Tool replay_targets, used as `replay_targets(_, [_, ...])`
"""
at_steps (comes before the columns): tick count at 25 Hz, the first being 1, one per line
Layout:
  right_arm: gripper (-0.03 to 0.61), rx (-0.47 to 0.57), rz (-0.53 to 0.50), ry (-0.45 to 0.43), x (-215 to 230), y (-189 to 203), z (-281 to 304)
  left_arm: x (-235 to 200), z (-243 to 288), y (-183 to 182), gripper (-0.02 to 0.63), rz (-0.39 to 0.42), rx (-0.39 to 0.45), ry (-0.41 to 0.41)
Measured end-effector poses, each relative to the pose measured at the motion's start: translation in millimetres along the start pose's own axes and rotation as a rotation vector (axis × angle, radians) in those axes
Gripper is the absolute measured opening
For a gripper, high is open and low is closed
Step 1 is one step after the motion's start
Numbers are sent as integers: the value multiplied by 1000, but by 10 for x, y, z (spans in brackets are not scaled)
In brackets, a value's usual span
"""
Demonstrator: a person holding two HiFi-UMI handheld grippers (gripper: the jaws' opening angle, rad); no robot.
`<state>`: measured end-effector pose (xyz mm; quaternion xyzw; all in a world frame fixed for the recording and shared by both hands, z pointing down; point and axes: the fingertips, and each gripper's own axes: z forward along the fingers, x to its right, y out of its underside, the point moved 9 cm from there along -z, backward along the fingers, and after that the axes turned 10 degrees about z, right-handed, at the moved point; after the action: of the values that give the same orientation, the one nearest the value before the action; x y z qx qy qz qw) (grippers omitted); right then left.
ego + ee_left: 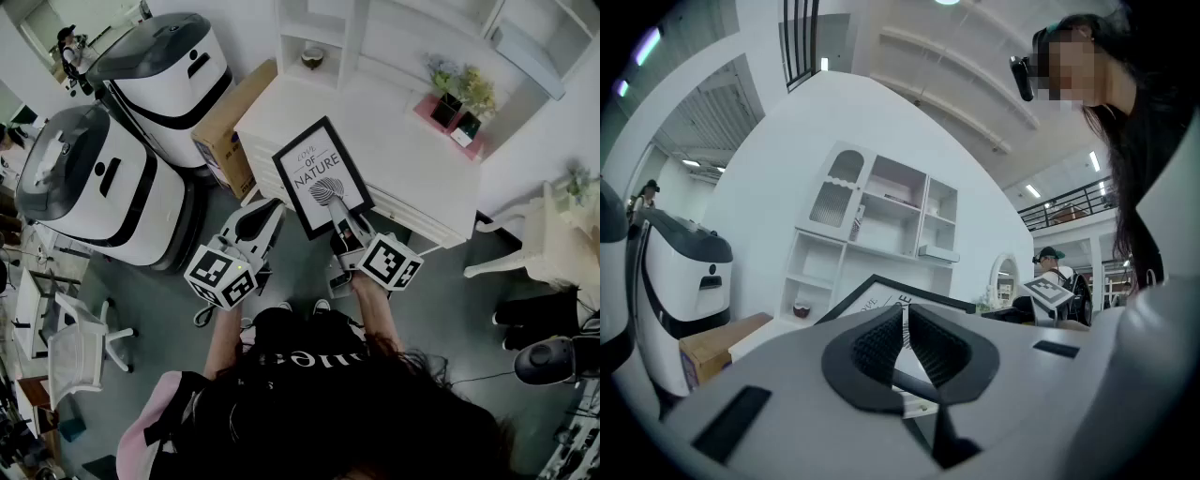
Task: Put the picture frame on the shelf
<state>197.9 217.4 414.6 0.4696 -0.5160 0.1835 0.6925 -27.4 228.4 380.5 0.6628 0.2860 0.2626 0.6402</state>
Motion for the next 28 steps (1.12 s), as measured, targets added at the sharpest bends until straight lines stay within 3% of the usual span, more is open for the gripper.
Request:
replay_targets(13, [57,4,69,-9,143,-106,149,-109,159,40,29,-11,2,3])
replay_targets(28, [57,-53,65,-13,398,-370,140,-20,446,151,29,-23,2,-41])
